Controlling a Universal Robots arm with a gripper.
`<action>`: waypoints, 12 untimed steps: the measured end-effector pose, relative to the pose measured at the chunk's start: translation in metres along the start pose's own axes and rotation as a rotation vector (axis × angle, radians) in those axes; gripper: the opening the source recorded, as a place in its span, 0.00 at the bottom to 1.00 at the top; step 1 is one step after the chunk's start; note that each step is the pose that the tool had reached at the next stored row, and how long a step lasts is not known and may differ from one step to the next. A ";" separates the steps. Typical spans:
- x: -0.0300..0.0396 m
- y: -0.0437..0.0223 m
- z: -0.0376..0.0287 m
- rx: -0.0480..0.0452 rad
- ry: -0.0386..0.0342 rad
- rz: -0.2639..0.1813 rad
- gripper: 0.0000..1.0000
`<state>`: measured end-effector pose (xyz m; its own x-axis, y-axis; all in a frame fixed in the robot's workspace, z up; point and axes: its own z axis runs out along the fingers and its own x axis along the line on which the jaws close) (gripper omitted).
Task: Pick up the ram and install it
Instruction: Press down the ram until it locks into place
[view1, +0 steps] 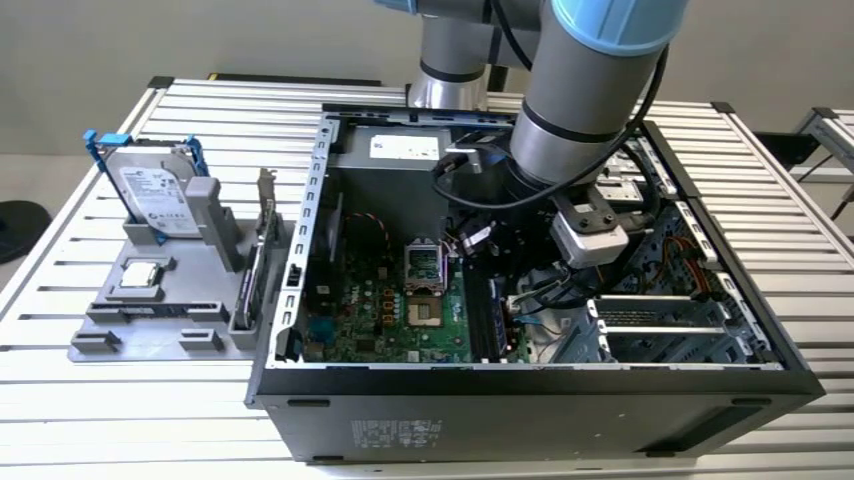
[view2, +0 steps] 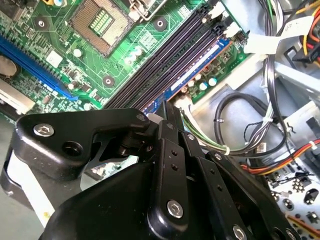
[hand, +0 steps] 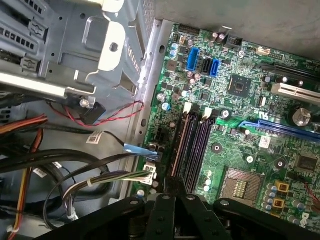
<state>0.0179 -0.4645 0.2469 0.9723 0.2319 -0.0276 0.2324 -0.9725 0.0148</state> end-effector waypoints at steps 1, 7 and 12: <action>0.0001 -0.0003 0.0000 -0.0002 0.0001 -0.008 0.00; 0.0003 -0.0016 0.0000 -0.0017 0.0009 -0.063 0.00; 0.0005 -0.0025 -0.0001 -0.0031 0.0017 -0.114 0.00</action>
<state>0.0178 -0.4619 0.2469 0.9396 0.3413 -0.0276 0.3417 -0.9397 0.0148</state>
